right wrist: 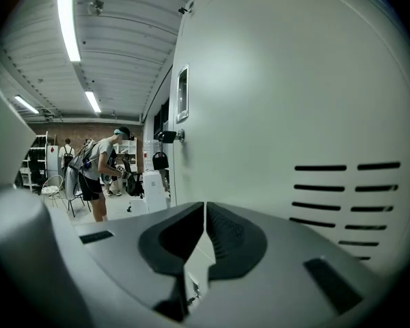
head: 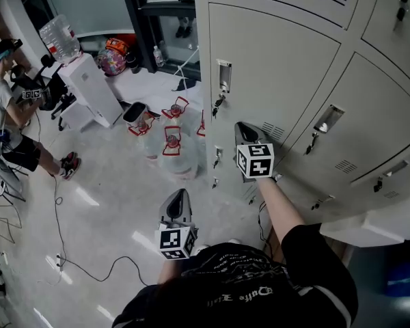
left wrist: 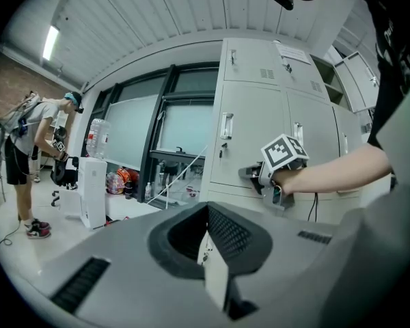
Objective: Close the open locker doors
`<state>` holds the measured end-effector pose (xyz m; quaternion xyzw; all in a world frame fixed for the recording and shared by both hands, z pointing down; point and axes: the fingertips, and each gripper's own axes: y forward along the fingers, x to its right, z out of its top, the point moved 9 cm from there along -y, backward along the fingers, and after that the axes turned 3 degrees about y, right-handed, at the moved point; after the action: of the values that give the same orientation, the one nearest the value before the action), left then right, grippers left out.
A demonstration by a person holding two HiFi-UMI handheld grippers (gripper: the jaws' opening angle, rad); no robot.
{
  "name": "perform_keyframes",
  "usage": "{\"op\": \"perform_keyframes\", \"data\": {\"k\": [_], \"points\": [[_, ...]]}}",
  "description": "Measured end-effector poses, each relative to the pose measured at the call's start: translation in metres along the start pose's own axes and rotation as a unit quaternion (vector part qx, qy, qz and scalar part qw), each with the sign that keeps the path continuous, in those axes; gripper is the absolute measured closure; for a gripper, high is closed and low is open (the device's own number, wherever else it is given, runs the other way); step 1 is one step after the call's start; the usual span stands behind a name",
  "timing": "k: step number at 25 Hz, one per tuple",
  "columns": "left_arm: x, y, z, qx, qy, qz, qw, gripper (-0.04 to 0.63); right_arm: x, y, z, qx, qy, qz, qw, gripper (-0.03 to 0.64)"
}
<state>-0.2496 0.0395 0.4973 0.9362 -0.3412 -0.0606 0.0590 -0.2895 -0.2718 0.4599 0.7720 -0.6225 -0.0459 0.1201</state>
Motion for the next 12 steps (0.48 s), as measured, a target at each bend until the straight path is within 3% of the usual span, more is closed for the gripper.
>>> {"op": "perform_keyframes", "data": {"k": [6, 12], "points": [[0.004, 0.003, -0.002, 0.003, 0.003, -0.036, 0.9993, 0.588, -0.008, -0.020, -0.006, -0.002, 0.012, 0.042, 0.999, 0.603], [0.012, 0.007, 0.000, -0.003, 0.015, -0.112, 0.9935, 0.588, -0.009, -0.085, 0.005, 0.041, 0.035, 0.018, 0.998, 0.603]]}}
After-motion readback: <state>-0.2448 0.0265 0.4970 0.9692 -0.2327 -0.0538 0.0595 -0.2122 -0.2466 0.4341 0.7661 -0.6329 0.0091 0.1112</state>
